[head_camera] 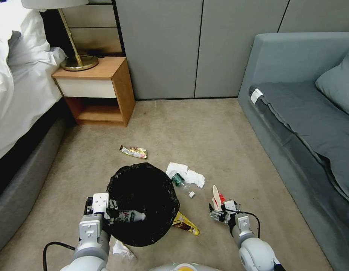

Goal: Pick up the trash bin, then pick up the garbage from the floor and place it into the trash bin.

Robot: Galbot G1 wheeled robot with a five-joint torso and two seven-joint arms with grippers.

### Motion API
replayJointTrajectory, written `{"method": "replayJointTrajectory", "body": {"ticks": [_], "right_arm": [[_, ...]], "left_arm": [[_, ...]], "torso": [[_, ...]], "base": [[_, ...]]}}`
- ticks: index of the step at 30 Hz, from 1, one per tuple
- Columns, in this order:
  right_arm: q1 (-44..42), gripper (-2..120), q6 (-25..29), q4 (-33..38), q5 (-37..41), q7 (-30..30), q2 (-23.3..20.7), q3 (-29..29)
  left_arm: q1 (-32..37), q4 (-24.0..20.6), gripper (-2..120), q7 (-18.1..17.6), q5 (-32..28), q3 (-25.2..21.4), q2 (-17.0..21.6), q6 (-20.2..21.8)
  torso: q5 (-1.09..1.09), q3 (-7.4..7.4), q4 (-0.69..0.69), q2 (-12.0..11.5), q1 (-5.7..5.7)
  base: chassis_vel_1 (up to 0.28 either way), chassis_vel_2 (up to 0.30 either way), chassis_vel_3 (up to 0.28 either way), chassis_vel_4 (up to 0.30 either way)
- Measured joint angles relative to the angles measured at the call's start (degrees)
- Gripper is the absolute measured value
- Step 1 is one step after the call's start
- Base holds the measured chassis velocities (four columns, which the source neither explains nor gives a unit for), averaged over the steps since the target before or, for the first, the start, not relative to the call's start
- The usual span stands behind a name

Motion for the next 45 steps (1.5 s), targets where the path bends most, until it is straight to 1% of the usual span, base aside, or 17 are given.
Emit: {"method": "replayJointTrajectory", "body": {"ticks": [3,5,7,9,11,13,15,17,19,21,23,25,26,28,40,44,45], "right_arm": [[0.6,93,0.3,-1.3,0.0,-0.2,0.1,0.2],[1.2,82,0.9,-3.1,0.0,-0.2,0.3,0.3],[1.3,78,1.1,-3.4,0.0,-0.2,0.3,0.3],[1.4,67,1.9,-4.4,-0.2,-0.3,0.6,0.4],[1.4,65,2.0,-4.5,-0.3,-0.3,0.6,0.4],[1.4,52,2.4,-4.8,-0.5,-0.3,0.7,0.5],[1.4,52,2.4,-4.8,-0.5,-0.3,0.7,0.5],[1.3,38,2.6,-4.7,-0.6,-0.3,0.7,0.4],[1.3,35,2.7,-4.7,-0.6,-0.3,0.7,0.4],[1.3,24,3.1,-4.7,-0.9,-0.3,0.7,0.4],[1.3,22,3.1,-4.7,-0.9,-0.3,0.7,0.4],[1.2,10,3.4,-4.5,-1.0,-0.3,0.7,0.5],[1.2,10,3.4,-4.5,-1.0,-0.3,0.7,0.5],[1.1,0,3.5,-4.3,-0.9,-0.3,0.7,0.6],[0.1,0,4.5,-0.8,-0.6,0.1,0.2,1.1],[-0.8,0,7.1,5.7,-0.5,0.7,0.1,2.1],[-1.2,0,9.2,9.3,-0.1,0.8,0.1,2.5]], "left_arm": [[0.0,0.0,1,0.0,0.0,0.0,0.0,0.0],[0.1,-0.1,1,0.0,0.1,0.2,0.0,0.0],[0.1,-0.1,1,0.0,0.2,0.2,0.0,0.0],[0.1,-0.1,1,-0.1,0.2,0.2,0.0,0.0],[0.1,-0.1,1,-0.1,0.2,0.2,0.0,0.0],[0.1,-0.1,1,-0.1,0.2,0.2,0.0,0.0],[0.1,-0.1,1,-0.1,0.2,0.2,0.0,0.0],[0.1,-0.1,1,-0.1,0.2,0.3,0.0,0.0],[0.2,-0.1,1,-0.1,0.2,0.3,0.0,0.0],[0.2,-0.2,1,-0.1,0.3,0.3,0.0,-0.1],[0.2,-0.2,1,-0.1,0.3,0.3,0.0,-0.1],[0.2,-0.2,1,-0.1,0.3,0.4,0.0,-0.1],[0.2,-0.2,1,-0.1,0.3,0.4,0.0,-0.1],[0.2,-0.2,1,-0.1,0.3,0.4,0.0,-0.1],[0.1,-0.2,1,-0.1,0.3,0.5,0.1,-0.1],[0.1,-0.2,1,-0.1,0.3,0.5,0.1,-0.1],[0.0,-0.2,1,-0.1,0.3,0.5,0.1,-0.1]], "torso": [[-0.01,0.00,0.00,0.0,0.00],[0.00,0.00,0.00,0.0,0.00],[0.00,0.00,0.00,0.0,0.00],[0.00,0.00,0.00,0.0,0.00],[0.00,0.00,0.00,0.0,0.00],[0.00,0.00,0.00,0.0,0.00],[0.00,0.00,0.00,0.0,0.00],[0.00,0.00,0.00,0.0,0.00],[0.00,0.00,0.00,0.0,0.00],[0.00,0.00,0.00,0.0,0.00],[0.00,0.00,0.00,0.0,0.00],[0.00,0.00,0.00,0.0,0.00],[0.00,0.00,0.00,0.0,0.00],[-0.01,0.00,0.00,0.0,0.00],[0.00,0.00,0.00,0.0,0.00],[-0.01,0.00,0.00,0.0,0.00],[0.00,0.00,0.01,0.0,0.00]], "base": [[0.000,0.000,0.000,0.000],[0.000,0.000,0.000,0.000],[0.000,0.000,0.000,0.000],[0.000,0.000,0.000,0.000],[0.000,0.000,0.000,0.000],[0.000,0.000,0.000,0.000],[0.000,0.000,0.000,0.000],[0.000,0.000,0.000,0.000],[0.000,0.000,0.000,0.000],[0.000,0.000,0.000,0.000],[0.000,0.000,0.000,0.000],[0.000,0.000,0.000,0.000],[0.000,0.000,0.000,0.000],[0.000,0.000,0.000,0.000],[0.000,0.000,0.000,0.000],[0.000,0.000,0.000,0.000],[0.000,0.000,0.000,0.000]]}}
